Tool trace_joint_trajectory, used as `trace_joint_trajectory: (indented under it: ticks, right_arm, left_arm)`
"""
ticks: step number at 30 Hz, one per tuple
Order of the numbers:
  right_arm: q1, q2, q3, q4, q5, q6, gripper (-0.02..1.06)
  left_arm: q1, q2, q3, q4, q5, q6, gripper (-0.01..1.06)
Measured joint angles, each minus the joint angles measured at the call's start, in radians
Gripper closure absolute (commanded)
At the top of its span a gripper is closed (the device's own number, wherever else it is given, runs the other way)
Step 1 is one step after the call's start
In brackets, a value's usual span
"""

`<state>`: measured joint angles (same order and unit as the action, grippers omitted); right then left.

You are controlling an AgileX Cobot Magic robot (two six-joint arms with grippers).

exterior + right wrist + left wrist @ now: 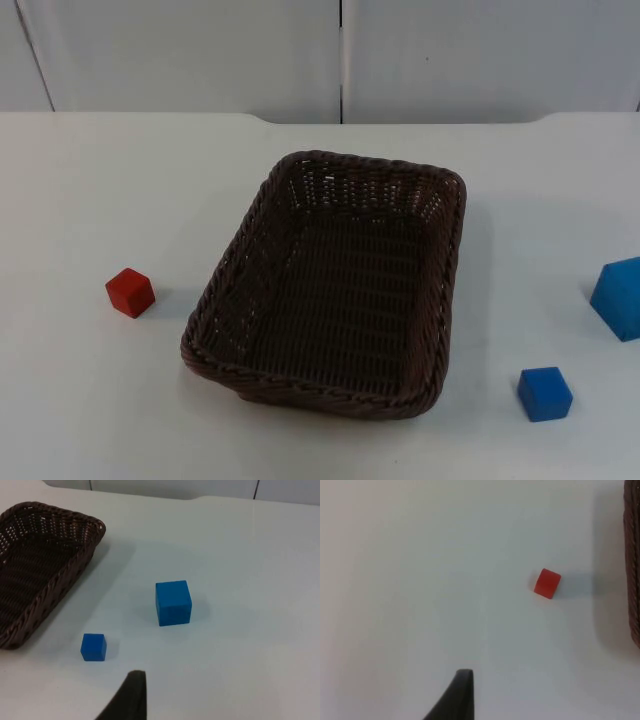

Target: Pick up the basket with the left hand and place the largest block into the basket with the right hand.

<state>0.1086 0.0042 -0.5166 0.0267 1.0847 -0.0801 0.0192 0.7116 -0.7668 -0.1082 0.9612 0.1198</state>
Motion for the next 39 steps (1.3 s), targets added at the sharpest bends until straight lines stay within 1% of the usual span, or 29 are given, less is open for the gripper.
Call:
trace_joint_trajectory:
  ticks: [6, 13, 19, 24, 31, 36, 39]
  right_arm:
    - [0.0, 0.0, 0.0, 0.0, 0.0, 0.0, 0.0]
    - [0.0, 0.0, 0.0, 0.0, 0.0, 0.0, 0.0]
    - [0.0, 0.0, 0.0, 0.0, 0.0, 0.0, 0.0]
    - [0.0, 0.0, 0.0, 0.0, 0.0, 0.0, 0.0]
    - [0.0, 0.0, 0.0, 0.0, 0.0, 0.0, 0.0]
    - [0.0, 0.0, 0.0, 0.0, 0.0, 0.0, 0.0]
    - [0.0, 0.0, 0.0, 0.0, 0.0, 0.0, 0.0]
  left_arm:
    - [0.0, 0.149, -0.074, -0.021, -0.004, 0.015, 0.0]
    - [0.0, 0.326, -0.142, -0.083, -0.021, 0.081, 0.0]
    - [0.0, 0.397, -0.151, -0.087, -0.033, 0.093, 0.0]
    - [0.0, 0.47, -0.153, -0.101, -0.073, 0.108, 0.0]
    - [0.0, 0.569, -0.19, -0.104, -0.083, 0.117, 0.0]
    - [0.0, 0.664, -0.25, -0.108, -0.083, 0.126, 0.0]
    - [0.0, 0.748, -0.309, -0.14, -0.084, 0.146, 0.0]
